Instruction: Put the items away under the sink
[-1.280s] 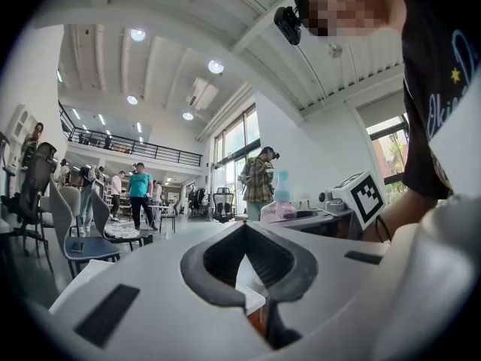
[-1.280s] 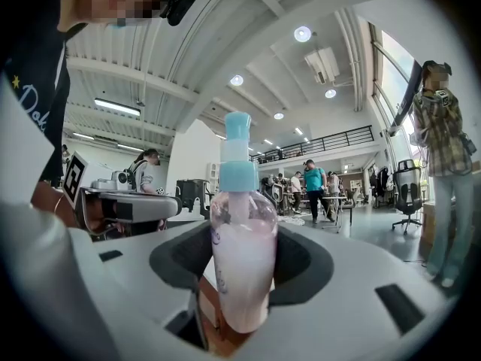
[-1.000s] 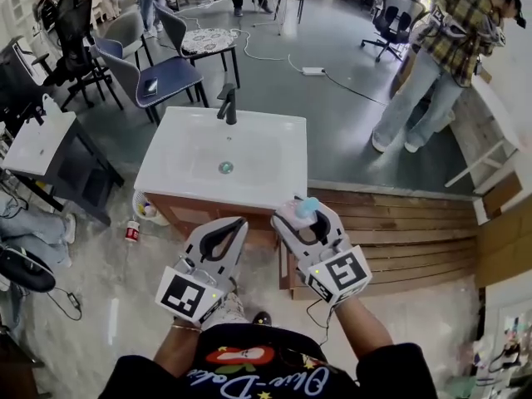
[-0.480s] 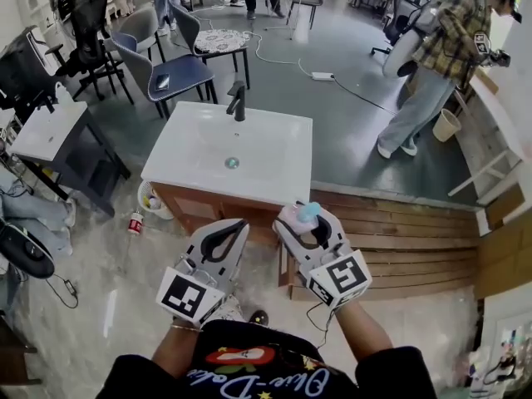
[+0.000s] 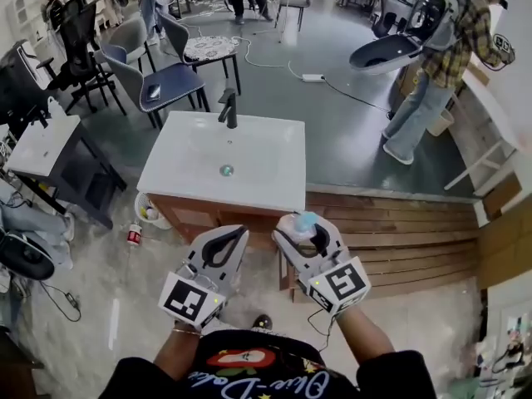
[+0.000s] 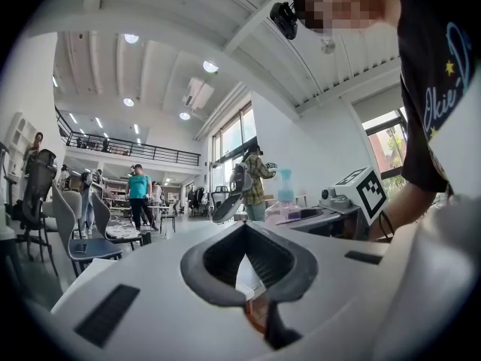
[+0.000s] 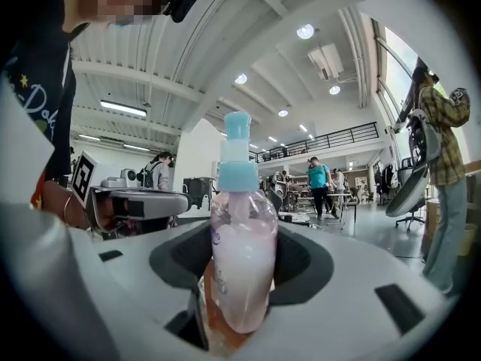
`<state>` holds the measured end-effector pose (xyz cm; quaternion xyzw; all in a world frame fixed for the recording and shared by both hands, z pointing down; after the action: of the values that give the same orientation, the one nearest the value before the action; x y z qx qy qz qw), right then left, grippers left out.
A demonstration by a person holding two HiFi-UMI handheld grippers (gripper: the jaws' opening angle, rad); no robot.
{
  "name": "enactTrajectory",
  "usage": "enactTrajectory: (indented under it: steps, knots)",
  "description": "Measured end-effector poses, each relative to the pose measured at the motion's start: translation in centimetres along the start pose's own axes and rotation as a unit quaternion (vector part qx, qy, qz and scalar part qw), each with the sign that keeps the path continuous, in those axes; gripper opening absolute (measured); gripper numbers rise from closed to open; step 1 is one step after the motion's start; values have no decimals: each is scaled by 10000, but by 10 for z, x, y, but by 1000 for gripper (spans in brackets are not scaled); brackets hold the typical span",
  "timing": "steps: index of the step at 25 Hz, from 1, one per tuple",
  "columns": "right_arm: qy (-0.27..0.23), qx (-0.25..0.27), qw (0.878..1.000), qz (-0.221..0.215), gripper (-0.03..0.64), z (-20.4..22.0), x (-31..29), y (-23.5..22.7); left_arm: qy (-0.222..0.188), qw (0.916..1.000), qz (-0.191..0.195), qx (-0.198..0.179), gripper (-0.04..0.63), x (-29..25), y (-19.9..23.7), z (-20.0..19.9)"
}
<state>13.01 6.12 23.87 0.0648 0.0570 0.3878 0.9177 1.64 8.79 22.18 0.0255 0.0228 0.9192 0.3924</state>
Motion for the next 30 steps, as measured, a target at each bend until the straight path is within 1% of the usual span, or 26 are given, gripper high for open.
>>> enactTrajectory:
  steps: [5, 9, 13, 20, 26, 30]
  knots:
    - [-5, -29, 9999, 99, 219, -1, -8, 8, 0, 10000, 49, -2, 3, 6, 11, -2]
    - [-21, -56, 9999, 161, 221, -6, -18, 16, 72, 9999, 121, 83, 4, 11, 22, -3]
    - [0, -87, 9997, 249, 219, -6, -23, 24, 41, 9997, 255, -11, 4, 16, 28, -4]
    - [54, -147, 9990, 408, 219, -7, -29, 32, 110, 9993, 358, 71, 5, 24, 39, -2]
    - [101, -172, 9985, 504, 219, -11, -39, 43, 85, 9991, 402, 105, 5, 35, 51, -7]
    - [132, -192, 9983, 536, 219, -9, -47, 50, 145, 9990, 393, 150, 5, 41, 61, -5]
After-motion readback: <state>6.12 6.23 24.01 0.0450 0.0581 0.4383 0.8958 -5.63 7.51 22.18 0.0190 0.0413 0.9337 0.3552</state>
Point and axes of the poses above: the fingertips, and each gripper's own axes: x backward along the fingers, y to its left, z out of its underside, the point moved 3 cm from there along x, backward along the fingers, and after that the axes turned 7 degrees about x, right-handed, at the moved point
